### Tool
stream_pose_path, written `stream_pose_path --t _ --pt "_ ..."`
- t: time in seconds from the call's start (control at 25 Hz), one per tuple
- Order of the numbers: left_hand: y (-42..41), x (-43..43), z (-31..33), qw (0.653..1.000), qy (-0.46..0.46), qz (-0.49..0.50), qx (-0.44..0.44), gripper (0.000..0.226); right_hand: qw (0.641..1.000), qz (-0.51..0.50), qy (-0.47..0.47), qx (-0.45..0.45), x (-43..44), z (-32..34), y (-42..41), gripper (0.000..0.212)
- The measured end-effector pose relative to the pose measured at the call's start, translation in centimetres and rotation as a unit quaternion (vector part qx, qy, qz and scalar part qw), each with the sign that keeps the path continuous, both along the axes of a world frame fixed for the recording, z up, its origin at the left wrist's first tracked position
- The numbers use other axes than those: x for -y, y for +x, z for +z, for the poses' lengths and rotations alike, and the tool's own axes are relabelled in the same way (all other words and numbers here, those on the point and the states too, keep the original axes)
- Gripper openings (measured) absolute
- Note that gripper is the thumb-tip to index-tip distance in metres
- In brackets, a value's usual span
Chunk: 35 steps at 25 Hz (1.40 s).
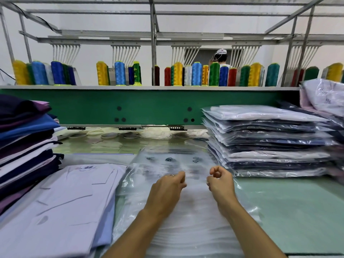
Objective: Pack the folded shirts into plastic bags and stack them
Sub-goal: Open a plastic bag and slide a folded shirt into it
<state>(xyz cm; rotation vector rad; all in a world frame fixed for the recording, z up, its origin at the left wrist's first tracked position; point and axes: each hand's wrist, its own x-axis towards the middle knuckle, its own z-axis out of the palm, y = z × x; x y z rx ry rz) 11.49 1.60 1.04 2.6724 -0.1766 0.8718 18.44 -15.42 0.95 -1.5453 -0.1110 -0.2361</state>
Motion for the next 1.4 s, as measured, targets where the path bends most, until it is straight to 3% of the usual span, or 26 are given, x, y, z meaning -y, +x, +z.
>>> stream_pose_path --t 0.36,0.64,0.72,1.04,1.12,1.16,1.24,1.28,1.4 --pt "-1.6 -5.1 0.2 0.983 -0.094 0.1 -0.118 0.032 0.994 -0.103 -0.013 -0.028 1.4 -0.7 1.5 0.034" --pt "-2.3 -6.4 0.4 0.971 -0.173 0.147 -0.08 0.037 0.981 -0.185 -0.008 -0.05 2.3 -0.8 2.3 0.032" --pt "-2.5 -6.5 0.7 0.973 -0.146 0.164 -0.072 0.028 0.975 -0.216 -0.007 -0.042 2.6 -0.5 2.2 0.032" --pt "-2.0 -6.8 1.1 0.959 -0.131 0.241 -0.075 0.03 0.968 -0.251 -0.003 -0.021 3.1 -0.2 2.1 0.034" --pt "-2.0 -6.8 1.3 0.958 -0.084 0.266 -0.069 0.02 0.971 -0.237 -0.003 -0.024 3.2 -0.2 2.1 0.032" --pt "-1.9 -7.0 1.3 0.96 -0.038 0.271 -0.053 0.026 0.974 -0.225 -0.006 -0.024 3.1 -0.3 2.2 0.031" --pt "-1.6 -7.1 1.0 0.976 0.031 0.216 -0.014 0.044 0.979 -0.199 -0.019 -0.022 3.0 -0.4 2.2 0.029" --pt "-1.4 -7.1 0.8 0.985 0.04 0.169 -0.004 0.042 0.982 -0.188 -0.026 -0.019 2.8 -0.5 2.2 0.028" --pt "-1.3 -6.8 0.5 0.995 0.011 0.098 -0.024 0.013 0.985 -0.167 -0.034 -0.015 2.7 -0.7 2.2 0.028"
